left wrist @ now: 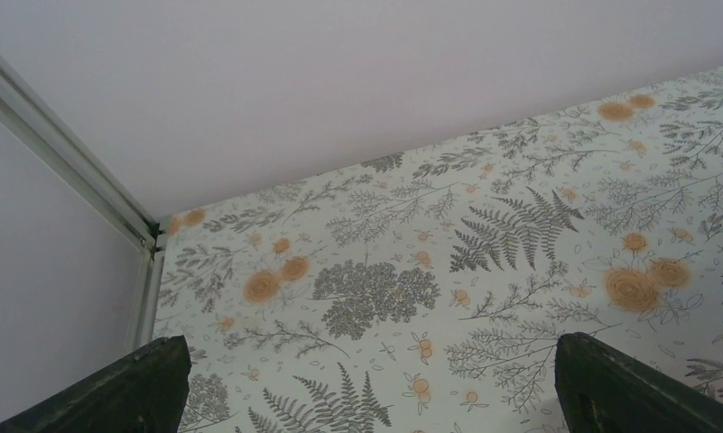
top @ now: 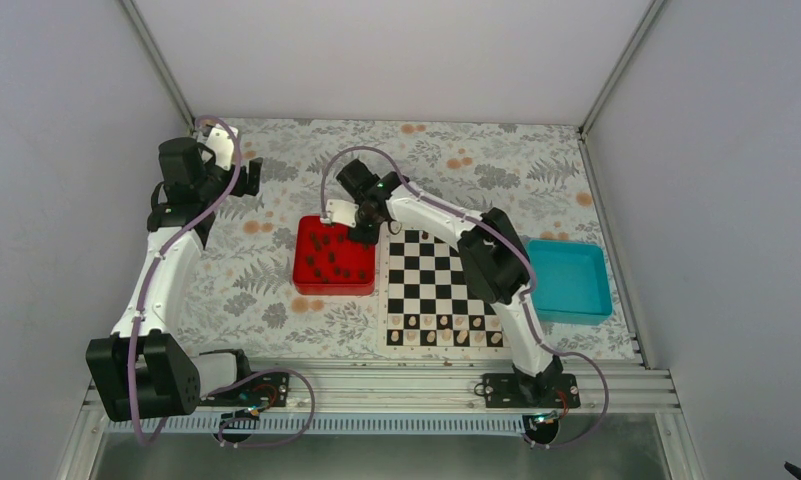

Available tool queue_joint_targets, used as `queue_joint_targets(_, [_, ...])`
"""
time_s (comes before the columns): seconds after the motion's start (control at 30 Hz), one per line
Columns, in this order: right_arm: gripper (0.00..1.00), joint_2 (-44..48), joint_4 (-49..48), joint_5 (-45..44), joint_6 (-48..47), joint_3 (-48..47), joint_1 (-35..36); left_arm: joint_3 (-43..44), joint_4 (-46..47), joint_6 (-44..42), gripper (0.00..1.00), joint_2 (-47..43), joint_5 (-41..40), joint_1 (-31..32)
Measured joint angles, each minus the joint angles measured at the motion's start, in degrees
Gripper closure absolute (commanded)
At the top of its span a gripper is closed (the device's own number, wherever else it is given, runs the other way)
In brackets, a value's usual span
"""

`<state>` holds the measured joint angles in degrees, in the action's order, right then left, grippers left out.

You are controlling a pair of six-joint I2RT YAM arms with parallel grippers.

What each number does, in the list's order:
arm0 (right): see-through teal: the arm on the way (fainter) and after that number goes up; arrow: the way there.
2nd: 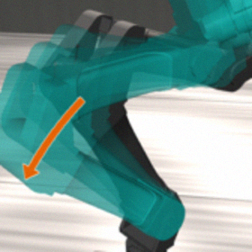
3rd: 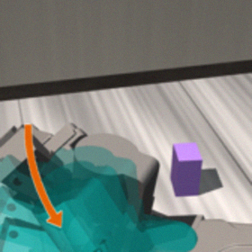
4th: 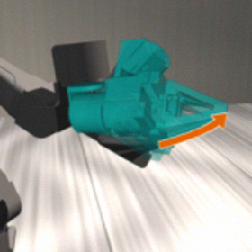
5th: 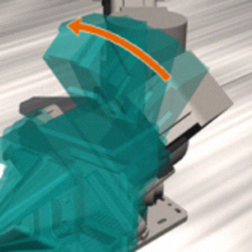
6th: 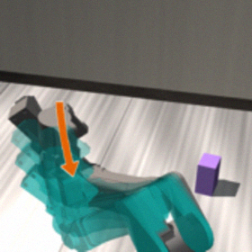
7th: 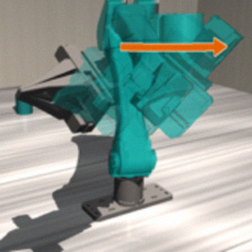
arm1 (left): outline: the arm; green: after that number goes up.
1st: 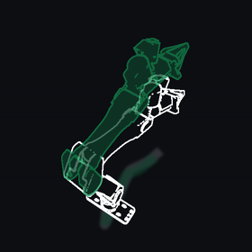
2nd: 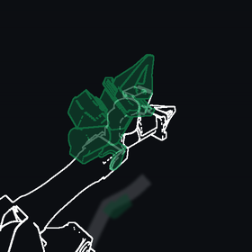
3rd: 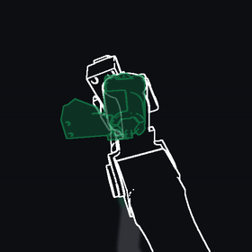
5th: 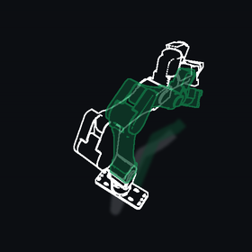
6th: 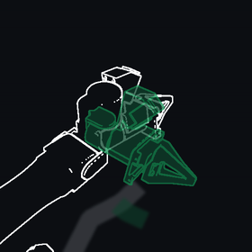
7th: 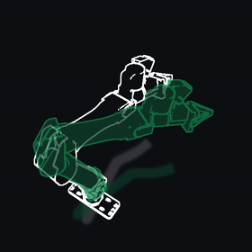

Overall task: Set up the chess pieces on the board
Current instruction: Pick up the chess piece from the storage box.

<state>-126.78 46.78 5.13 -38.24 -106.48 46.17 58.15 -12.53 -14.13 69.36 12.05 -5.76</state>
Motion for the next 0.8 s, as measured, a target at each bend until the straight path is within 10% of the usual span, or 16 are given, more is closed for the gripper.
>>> queue_joint_targets(0.53, [0.64,-4.3,-0.8,-0.5,0.0,-1.6,0.3,-0.1,0.0,0.0,0.00,0.0,0.3,-0.6])
queue_joint_targets(0.8, [0.92,-6.0,-0.6,0.3,0.5,-2.8,0.3,-0.3,0.0,0.0,0.00,0.0,1.0,-0.8])
